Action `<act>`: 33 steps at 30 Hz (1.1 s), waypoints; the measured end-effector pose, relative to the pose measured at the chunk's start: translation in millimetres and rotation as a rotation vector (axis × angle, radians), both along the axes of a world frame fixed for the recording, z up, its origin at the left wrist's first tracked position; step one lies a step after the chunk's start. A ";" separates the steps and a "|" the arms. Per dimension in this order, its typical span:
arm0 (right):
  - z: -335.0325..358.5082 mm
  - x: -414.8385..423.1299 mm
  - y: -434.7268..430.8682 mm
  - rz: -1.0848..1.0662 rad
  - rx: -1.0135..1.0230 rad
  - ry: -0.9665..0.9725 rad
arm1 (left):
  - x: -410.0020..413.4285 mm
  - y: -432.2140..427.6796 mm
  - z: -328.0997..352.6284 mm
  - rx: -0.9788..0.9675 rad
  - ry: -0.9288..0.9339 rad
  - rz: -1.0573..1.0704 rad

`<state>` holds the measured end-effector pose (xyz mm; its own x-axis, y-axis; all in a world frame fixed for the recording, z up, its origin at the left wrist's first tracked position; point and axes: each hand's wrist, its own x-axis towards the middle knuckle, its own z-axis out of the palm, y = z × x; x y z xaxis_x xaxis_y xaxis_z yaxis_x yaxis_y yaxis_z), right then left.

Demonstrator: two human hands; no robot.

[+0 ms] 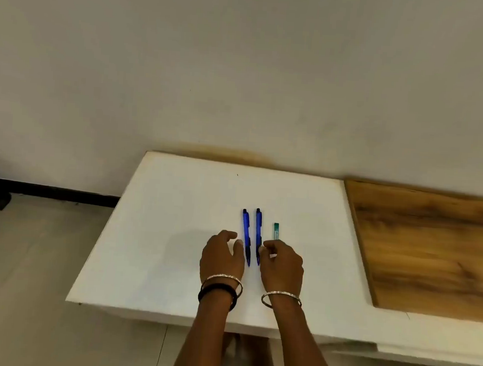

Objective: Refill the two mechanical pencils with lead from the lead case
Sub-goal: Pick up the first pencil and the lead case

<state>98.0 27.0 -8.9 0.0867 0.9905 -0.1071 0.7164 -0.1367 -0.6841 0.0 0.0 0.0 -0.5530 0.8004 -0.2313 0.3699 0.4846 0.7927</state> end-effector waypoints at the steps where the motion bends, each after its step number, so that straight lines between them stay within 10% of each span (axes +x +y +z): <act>1: -5.5 -1.8 8.7 0.011 0.013 -0.023 | -2.6 5.1 -4.2 0.019 0.012 0.034; 18: -18.8 -28.6 42.5 -0.072 -0.094 -0.314 | -27.4 50.6 -13.6 0.135 0.024 0.035; 28: 8.3 -15.7 41.1 0.108 -0.110 0.432 | -35.1 49.0 -3.0 0.243 -0.540 0.032; 33: 14.8 -3.1 45.0 0.266 -0.321 0.694 | -39.2 47.6 -2.7 0.344 -0.391 0.003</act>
<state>95.0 72.1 6.0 -0.3382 0.8804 -0.3324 0.1787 -0.2867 -0.9412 -39.2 47.6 -2.7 -0.4799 0.8653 -0.1448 0.0129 0.1720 0.9850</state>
